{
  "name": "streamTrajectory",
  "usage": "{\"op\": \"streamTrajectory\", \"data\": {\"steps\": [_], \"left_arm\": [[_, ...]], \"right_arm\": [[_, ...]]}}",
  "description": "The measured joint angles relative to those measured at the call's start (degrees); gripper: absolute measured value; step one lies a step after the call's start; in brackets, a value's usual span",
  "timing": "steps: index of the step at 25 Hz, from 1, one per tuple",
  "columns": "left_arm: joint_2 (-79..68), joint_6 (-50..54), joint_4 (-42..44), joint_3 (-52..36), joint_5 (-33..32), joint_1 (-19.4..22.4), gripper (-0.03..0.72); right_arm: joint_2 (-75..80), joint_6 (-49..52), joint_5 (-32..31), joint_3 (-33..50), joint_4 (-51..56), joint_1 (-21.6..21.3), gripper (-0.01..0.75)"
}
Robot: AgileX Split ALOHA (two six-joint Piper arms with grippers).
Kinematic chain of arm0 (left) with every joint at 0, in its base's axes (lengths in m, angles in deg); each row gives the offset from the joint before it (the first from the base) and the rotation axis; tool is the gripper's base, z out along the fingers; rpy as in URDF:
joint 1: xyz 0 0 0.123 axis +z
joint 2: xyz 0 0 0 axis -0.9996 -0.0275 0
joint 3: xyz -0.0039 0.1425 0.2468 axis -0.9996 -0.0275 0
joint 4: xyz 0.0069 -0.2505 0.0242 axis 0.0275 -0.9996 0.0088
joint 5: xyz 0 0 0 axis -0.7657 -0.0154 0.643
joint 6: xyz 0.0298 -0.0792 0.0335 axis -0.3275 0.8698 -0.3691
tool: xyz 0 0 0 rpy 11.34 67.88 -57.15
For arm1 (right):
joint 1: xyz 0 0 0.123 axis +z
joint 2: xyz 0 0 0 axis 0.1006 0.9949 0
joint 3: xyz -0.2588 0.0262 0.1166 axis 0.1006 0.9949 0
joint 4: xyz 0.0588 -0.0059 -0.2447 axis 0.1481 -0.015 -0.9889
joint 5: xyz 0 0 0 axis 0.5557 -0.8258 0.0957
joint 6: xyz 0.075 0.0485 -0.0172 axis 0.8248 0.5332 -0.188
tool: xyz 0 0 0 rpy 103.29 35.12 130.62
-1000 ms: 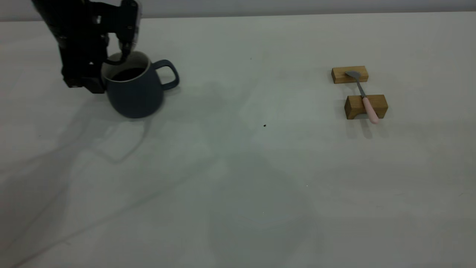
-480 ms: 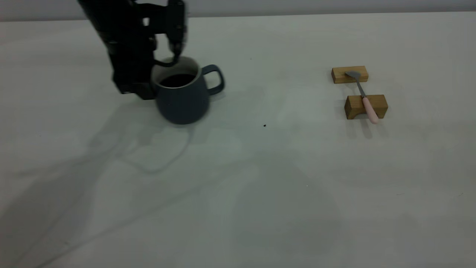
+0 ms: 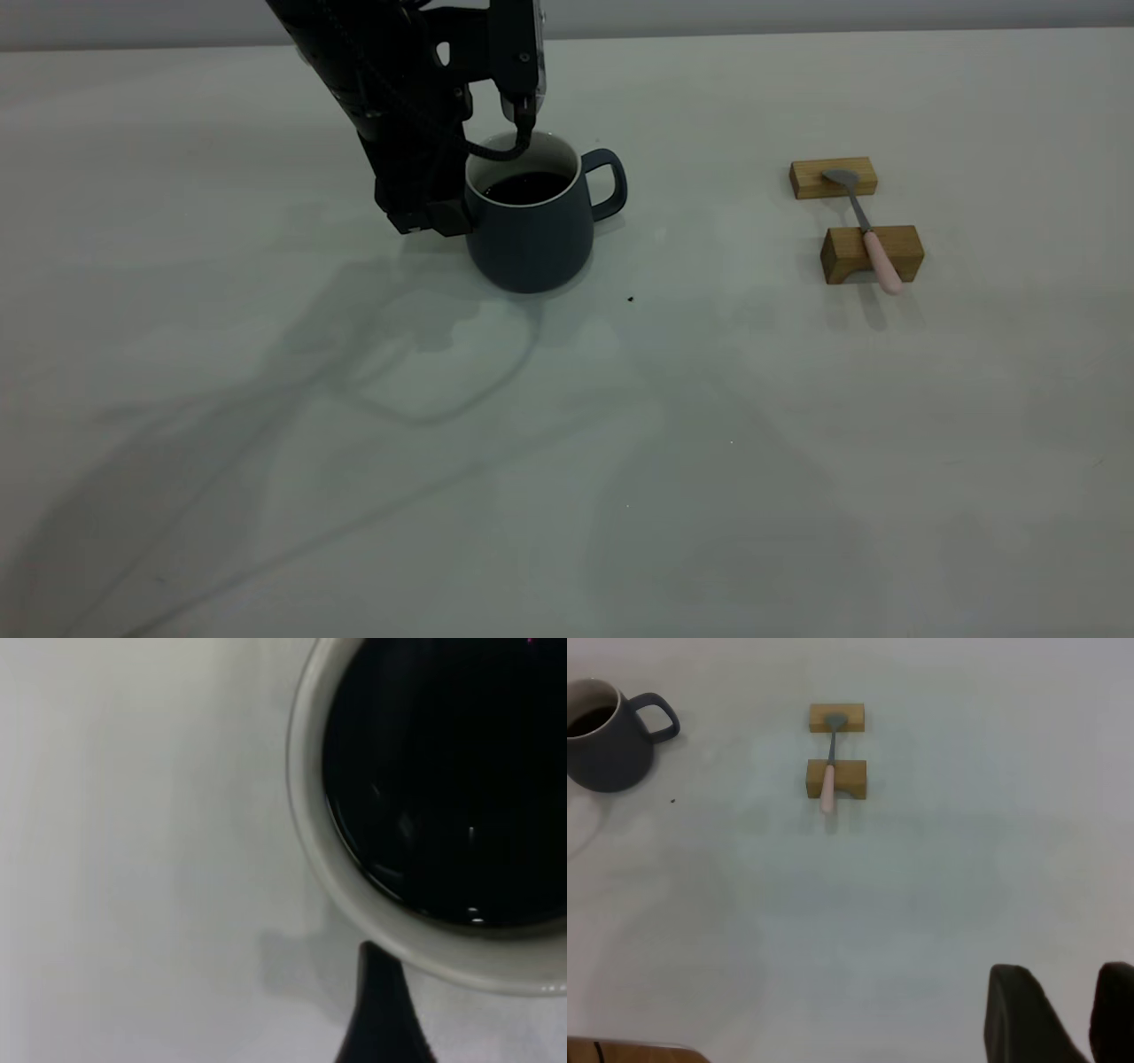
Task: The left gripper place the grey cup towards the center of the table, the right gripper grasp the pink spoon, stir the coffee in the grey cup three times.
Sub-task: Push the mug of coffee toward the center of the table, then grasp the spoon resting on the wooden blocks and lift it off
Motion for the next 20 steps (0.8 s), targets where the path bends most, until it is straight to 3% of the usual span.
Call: {"op": "streamTrajectory", "data": {"steps": [6,10,20], "left_arm": [[2.98,5.07,-0.05,0.0,-1.73,0.87,0.594],[9.08,13.25,-0.05,0.0,-6.69,3.0,0.592],[29.48,34.47,0.15,0.0,-31.51,8.54,0.592]], "right_arm": [[0.0,0.0,0.0,0.0,0.0,0.0,0.237],[0.0,0.0,0.0,0.0,0.0,0.0,0.237],[0.0,0.0,0.0,0.0,0.0,0.0,0.237]]}}
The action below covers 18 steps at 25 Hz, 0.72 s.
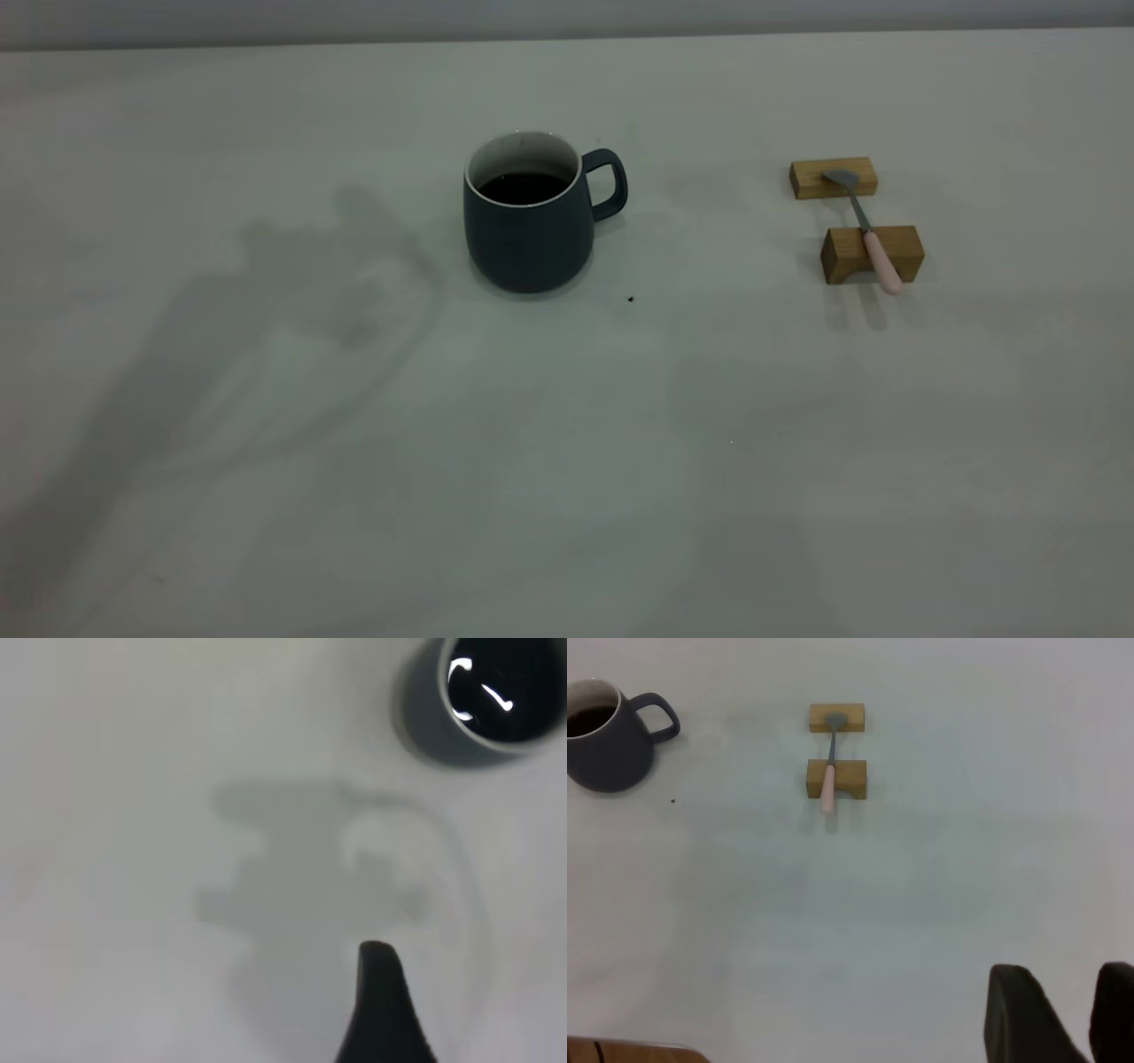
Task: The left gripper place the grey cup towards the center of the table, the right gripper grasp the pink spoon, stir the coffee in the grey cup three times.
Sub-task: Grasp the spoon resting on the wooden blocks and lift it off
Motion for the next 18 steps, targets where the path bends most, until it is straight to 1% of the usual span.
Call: {"op": "streamTrajectory", "data": {"steps": [4,6,7,11,13,15,18], "left_arm": [[6.02,4.21,0.34,0.0,-11.04,0.25,0.592],[8.74,8.52,2.55,0.0,-17.26,0.25,0.592],[10.25,11.03,4.62,0.0,-19.39,0.25,0.592],[16.01,21.82,13.79,-0.12,-19.39,0.27,0.592],[18.81,25.18,16.69,-0.46,-19.39,0.27,0.592],[22.28,26.33,17.46,-1.52,-19.39,0.32,0.592],[30.63,27.48,16.57,-6.1,-19.39,0.34,0.592]], "right_arm": [[0.0,0.0,0.0,0.0,0.0,0.0,0.237],[0.0,0.0,0.0,0.0,0.0,0.0,0.237],[0.0,0.0,0.0,0.0,0.0,0.0,0.237],[-0.04,0.0,0.0,0.0,0.0,0.0,0.237],[-0.04,0.0,0.0,0.0,0.0,0.0,0.237],[-0.04,0.0,0.0,0.0,0.0,0.0,0.237],[-0.04,0.0,0.0,0.0,0.0,0.0,0.237]]}}
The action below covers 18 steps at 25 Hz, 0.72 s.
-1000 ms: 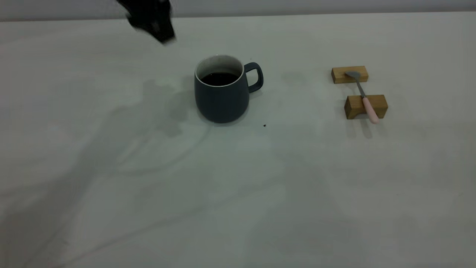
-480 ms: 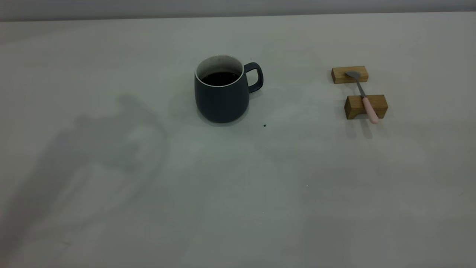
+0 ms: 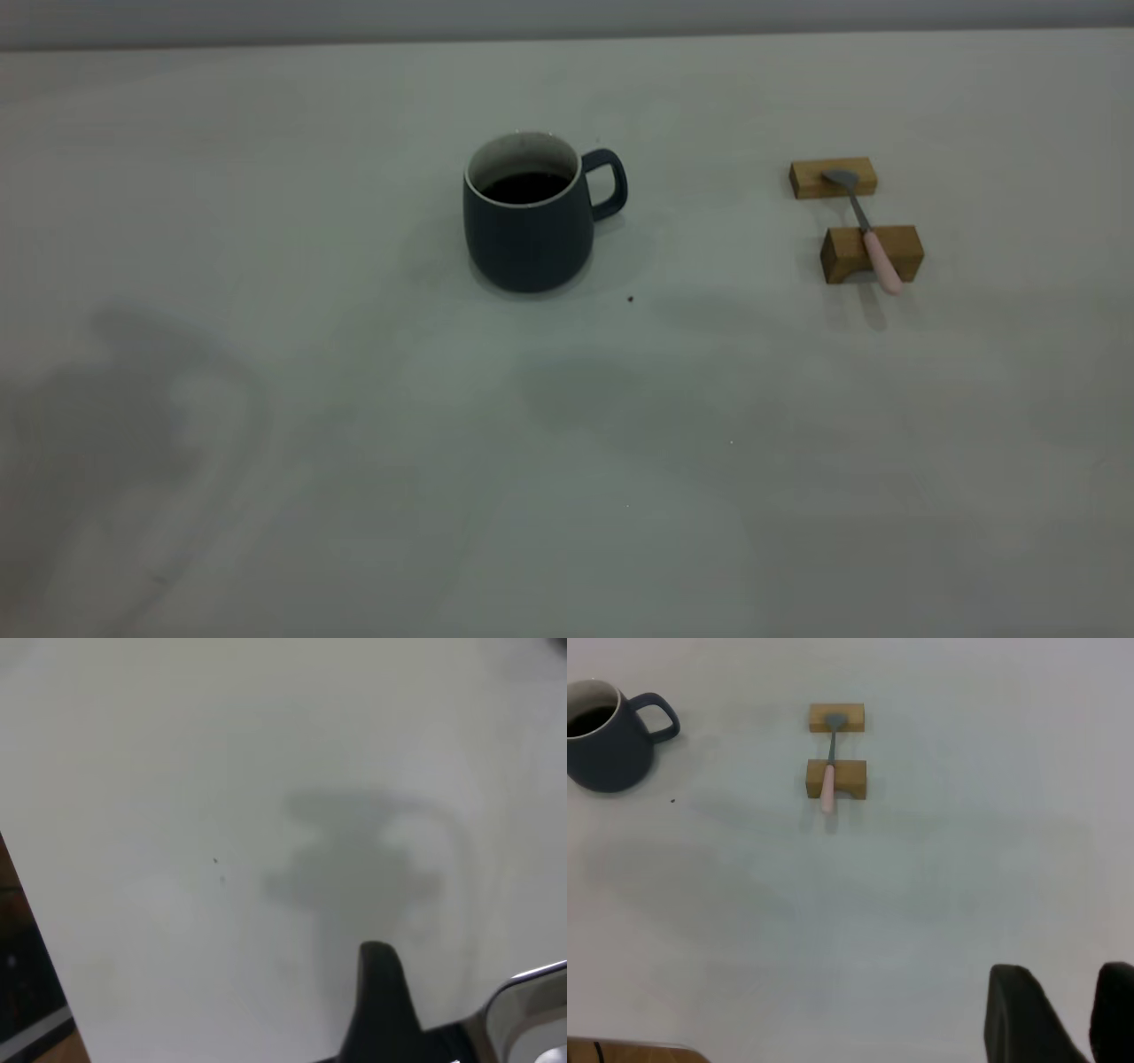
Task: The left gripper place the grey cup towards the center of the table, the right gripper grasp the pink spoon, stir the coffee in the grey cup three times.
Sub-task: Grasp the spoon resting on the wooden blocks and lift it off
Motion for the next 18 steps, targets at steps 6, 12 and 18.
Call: {"op": "streamTrajectory", "data": {"steps": [6,12,18], "left_arm": [[18.51,3.87,-3.43,-14.98,0.0,2.87,0.592],[38.03,4.48,-5.64,-30.28,0.0,11.14,0.592],[55.02,5.29,-9.09,-41.67,0.26,15.35,0.592]], "right_arm": [[0.0,0.0,0.0,0.0,0.0,0.0,0.237],[0.0,0.0,0.0,0.0,0.0,0.0,0.237],[0.0,0.0,0.0,0.0,0.0,0.0,0.237]]}}
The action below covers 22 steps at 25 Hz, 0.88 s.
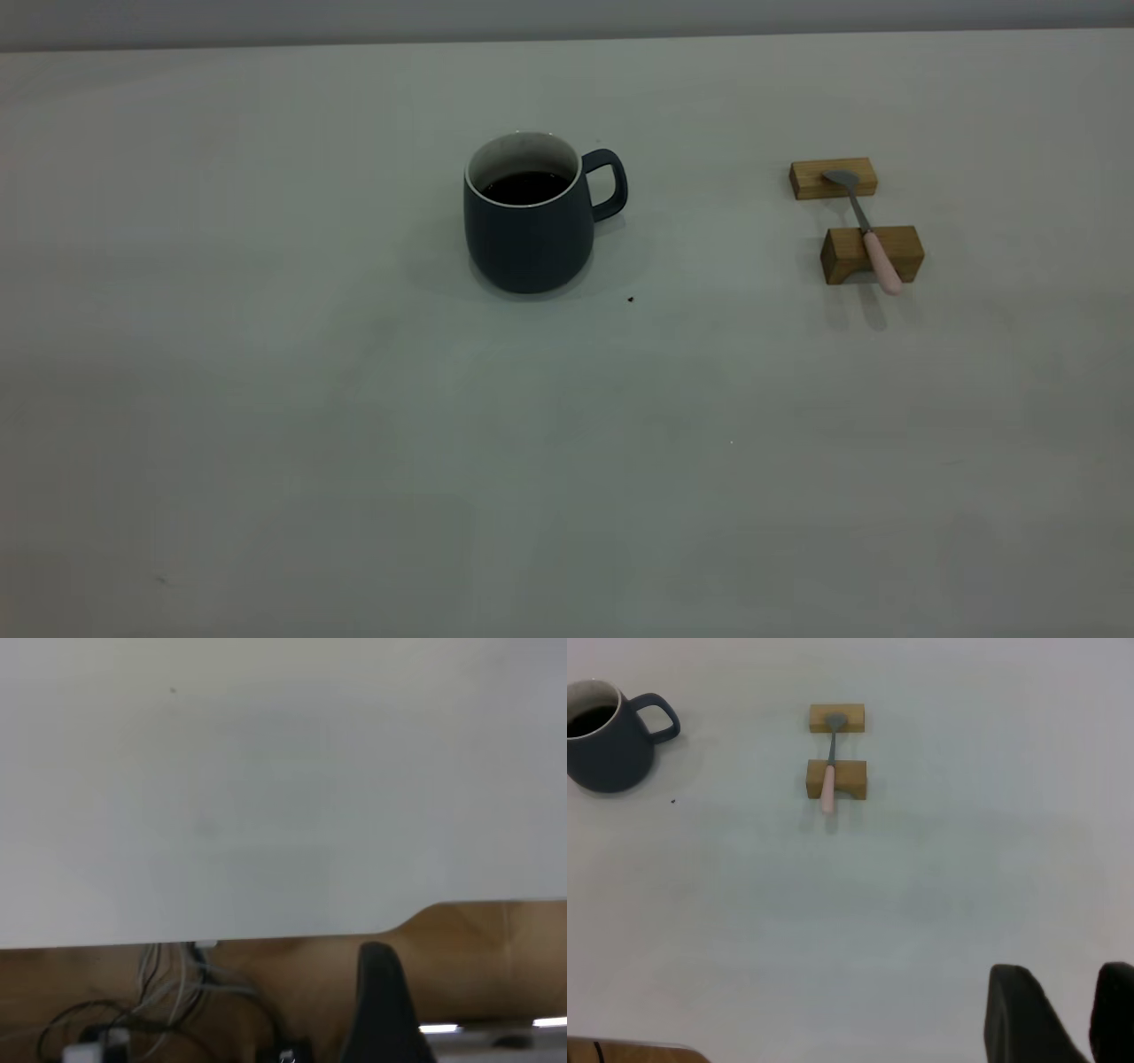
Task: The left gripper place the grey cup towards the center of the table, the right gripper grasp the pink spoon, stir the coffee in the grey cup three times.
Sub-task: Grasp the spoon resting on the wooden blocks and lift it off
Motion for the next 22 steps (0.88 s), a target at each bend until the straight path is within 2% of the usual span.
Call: {"op": "streamTrajectory", "data": {"steps": [5,10,22], "left_arm": [[11.47,-0.01,0.0,-5.39,0.73,0.95,0.592],[18.24,-0.01,-0.31,-5.89,1.47,0.95,0.591],[19.11,-0.01,-0.36,-5.94,1.47,-2.01,0.591]], "right_arm": [[0.0,0.0,0.0,0.0,0.0,0.0,0.237],[0.0,0.0,0.0,0.0,0.0,0.0,0.237],[0.0,0.0,0.0,0.0,0.0,0.0,0.237]]}}
